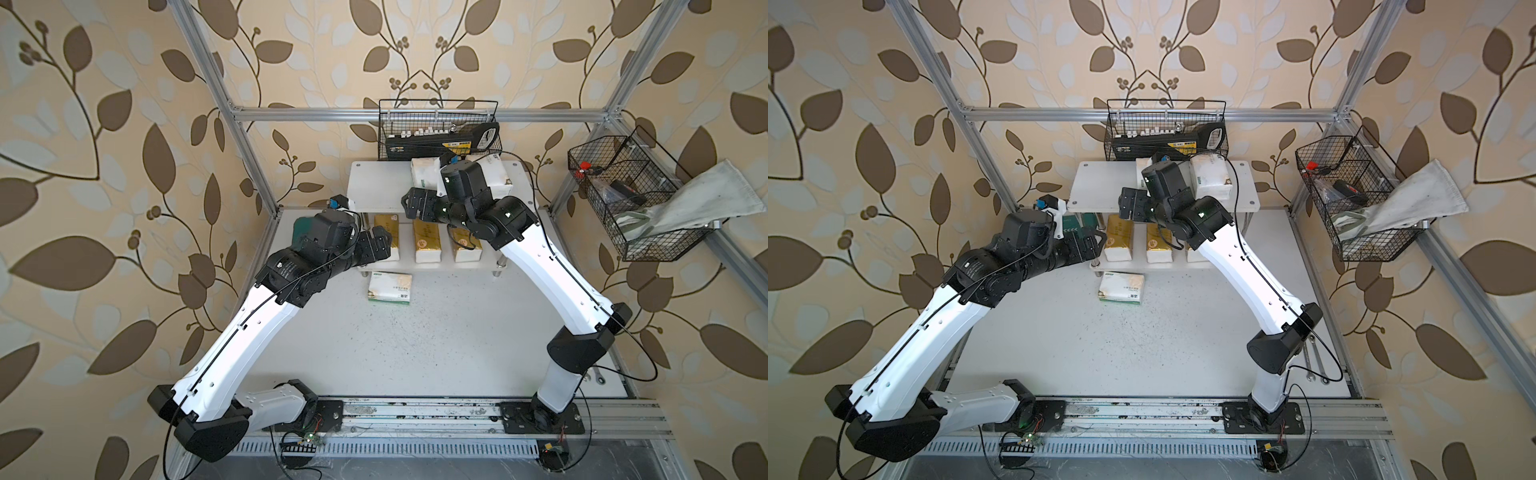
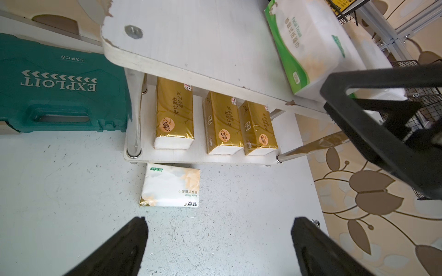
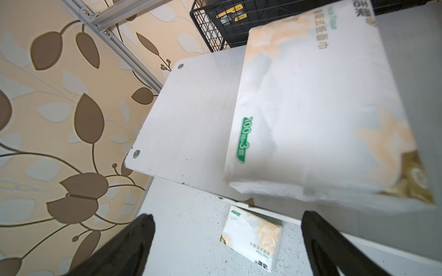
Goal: Place the tissue boxes on the shelf by color
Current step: Place a box of tissues on the shelf.
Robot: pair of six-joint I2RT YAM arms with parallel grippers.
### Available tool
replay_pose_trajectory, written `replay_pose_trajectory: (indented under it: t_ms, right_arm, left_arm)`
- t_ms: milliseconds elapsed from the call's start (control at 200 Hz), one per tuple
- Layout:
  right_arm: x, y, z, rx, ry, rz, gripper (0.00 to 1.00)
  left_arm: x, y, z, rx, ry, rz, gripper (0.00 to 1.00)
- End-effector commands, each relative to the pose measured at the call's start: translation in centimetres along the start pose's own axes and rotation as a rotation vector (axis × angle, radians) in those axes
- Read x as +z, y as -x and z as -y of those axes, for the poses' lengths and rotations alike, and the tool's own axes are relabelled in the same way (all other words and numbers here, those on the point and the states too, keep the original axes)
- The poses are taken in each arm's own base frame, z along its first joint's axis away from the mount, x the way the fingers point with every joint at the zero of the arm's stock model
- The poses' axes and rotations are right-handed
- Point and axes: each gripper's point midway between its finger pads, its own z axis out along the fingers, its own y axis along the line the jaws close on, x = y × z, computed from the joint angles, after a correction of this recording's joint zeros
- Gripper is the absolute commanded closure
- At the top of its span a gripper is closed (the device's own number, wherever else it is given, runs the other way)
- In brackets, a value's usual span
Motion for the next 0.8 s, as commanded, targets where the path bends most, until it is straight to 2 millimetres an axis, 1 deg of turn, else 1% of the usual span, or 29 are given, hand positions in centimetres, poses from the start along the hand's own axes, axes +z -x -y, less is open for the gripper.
replay_pose_trajectory:
  t_ms: [0, 240, 545, 625, 715, 795]
  right_arm:
    - [0.4, 0.7, -1.1, 0.016, 0.031, 0.016, 0.01]
    - [1.3, 0.7, -1.3, 0.015, 0.030, 0.012, 0.01]
    - [1.4, 1.2, -1.5, 0.014, 0.040, 0.024, 0.01]
    - [0.9, 1.2, -1.8, 0.017, 0.054, 0.022, 0.01]
    - [0.0, 1.2, -2.3, 0.027, 0.090, 0.020, 0.01]
    - [-1.6, 1.3, -3.1, 0.028, 0.130, 0.030, 0.01]
  left_arm:
    - [-1.0, 0.7, 0.4, -0.022, -0.040, 0.034, 0.01]
    - [-1.0, 0.4, 0.2, -0.027, -0.037, 0.028, 0.01]
    - [-0.8, 0.1, -0.1, -0.031, -0.026, 0.020, 0.01]
    - [-0.8, 0.0, -0.3, -0.030, -0.019, 0.019, 0.01]
    - [-0.8, -0.4, -0.7, -0.030, -0.006, 0.010, 0.01]
    - [-0.7, -1.1, -1.3, -0.027, 0.011, -0.004, 0.01]
